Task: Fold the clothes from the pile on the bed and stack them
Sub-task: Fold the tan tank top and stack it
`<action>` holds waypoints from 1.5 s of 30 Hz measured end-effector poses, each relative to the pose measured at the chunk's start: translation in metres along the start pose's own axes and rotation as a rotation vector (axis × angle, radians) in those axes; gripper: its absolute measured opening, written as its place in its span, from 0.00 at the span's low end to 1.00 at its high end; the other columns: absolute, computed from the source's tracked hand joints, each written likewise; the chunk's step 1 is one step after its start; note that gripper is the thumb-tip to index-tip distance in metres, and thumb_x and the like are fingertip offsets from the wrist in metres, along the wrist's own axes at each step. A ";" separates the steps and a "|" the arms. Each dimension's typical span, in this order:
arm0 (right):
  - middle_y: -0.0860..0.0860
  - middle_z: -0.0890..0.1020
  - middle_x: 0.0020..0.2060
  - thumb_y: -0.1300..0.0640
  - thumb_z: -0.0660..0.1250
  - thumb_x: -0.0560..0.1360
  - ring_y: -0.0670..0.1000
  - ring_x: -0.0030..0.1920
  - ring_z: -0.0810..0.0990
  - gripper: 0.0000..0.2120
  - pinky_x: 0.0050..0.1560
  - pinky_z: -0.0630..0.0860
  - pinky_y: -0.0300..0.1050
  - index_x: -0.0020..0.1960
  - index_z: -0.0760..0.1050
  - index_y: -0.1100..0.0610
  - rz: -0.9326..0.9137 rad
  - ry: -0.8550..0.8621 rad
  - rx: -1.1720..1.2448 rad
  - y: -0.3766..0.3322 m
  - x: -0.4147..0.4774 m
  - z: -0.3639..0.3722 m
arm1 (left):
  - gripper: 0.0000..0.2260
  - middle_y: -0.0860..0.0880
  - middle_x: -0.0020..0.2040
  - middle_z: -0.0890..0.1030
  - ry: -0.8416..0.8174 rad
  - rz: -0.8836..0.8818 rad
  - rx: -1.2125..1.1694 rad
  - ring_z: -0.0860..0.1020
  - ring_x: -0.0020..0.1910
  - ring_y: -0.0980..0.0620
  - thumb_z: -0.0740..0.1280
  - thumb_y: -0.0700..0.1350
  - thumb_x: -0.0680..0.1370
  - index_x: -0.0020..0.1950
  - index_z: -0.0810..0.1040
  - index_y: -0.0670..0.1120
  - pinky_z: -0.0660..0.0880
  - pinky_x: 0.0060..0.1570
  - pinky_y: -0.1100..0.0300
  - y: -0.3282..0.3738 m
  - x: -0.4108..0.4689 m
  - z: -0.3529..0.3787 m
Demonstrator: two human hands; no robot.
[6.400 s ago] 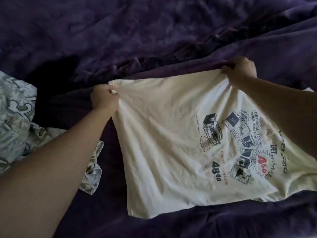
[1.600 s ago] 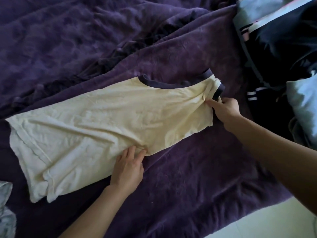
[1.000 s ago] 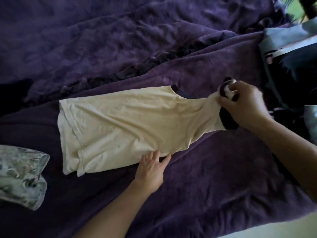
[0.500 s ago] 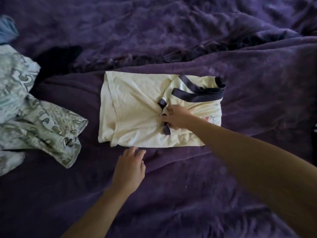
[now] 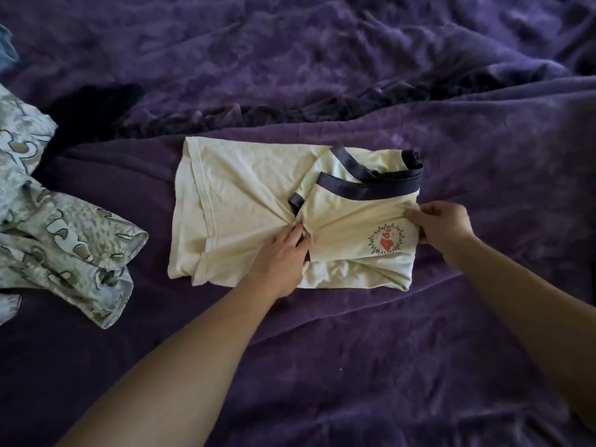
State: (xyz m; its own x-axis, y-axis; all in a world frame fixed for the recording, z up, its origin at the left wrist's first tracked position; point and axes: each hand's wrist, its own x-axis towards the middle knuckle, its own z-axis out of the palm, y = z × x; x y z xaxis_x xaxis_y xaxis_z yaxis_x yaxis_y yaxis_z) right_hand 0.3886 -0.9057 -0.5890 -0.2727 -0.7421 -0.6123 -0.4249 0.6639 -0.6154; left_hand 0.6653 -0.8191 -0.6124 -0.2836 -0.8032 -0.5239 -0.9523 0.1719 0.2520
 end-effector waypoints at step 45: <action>0.53 0.76 0.59 0.50 0.82 0.59 0.54 0.57 0.77 0.40 0.48 0.73 0.43 0.67 0.70 0.55 -0.225 -0.068 -0.542 -0.149 -0.028 0.208 | 0.28 0.42 0.59 0.78 0.186 -0.225 -0.497 0.76 0.58 0.45 0.78 0.46 0.64 0.61 0.75 0.42 0.73 0.50 0.56 -0.201 0.039 -0.125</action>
State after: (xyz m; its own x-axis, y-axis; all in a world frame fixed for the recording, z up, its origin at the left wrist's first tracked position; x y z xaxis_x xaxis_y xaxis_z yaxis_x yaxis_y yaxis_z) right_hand 0.6393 -0.9652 -0.5834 -0.0766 -0.8400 -0.5372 -0.8512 0.3356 -0.4035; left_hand 0.8595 -0.9562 -0.5815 -0.0131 -0.8835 -0.4683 -0.8068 -0.2674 0.5269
